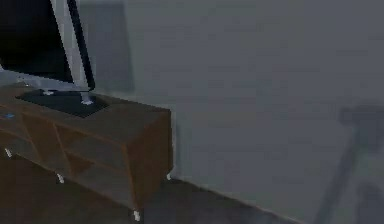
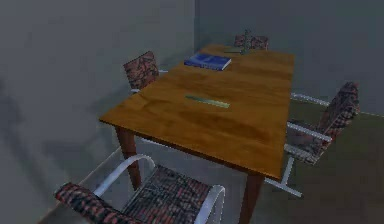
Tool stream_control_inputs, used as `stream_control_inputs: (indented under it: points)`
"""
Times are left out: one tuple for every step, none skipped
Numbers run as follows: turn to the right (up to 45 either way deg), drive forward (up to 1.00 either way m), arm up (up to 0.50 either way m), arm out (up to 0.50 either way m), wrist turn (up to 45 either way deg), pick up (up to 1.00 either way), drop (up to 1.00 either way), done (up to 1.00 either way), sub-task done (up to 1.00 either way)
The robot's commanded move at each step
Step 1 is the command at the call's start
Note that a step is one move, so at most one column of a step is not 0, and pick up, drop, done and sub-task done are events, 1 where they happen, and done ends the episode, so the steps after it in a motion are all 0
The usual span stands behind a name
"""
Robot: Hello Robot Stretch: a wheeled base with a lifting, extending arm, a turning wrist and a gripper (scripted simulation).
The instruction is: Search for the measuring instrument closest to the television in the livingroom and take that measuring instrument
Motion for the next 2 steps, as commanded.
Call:
stream_control_inputs:
  points:
    - [24.0, 0.00, 0.00, 0.00, 0.0, 0.00, 0.00, 0.00, 0.00]
    - [0.0, 0.70, 0.00, 0.00, 0.0, 0.00, 0.00, 0.00, 0.00]
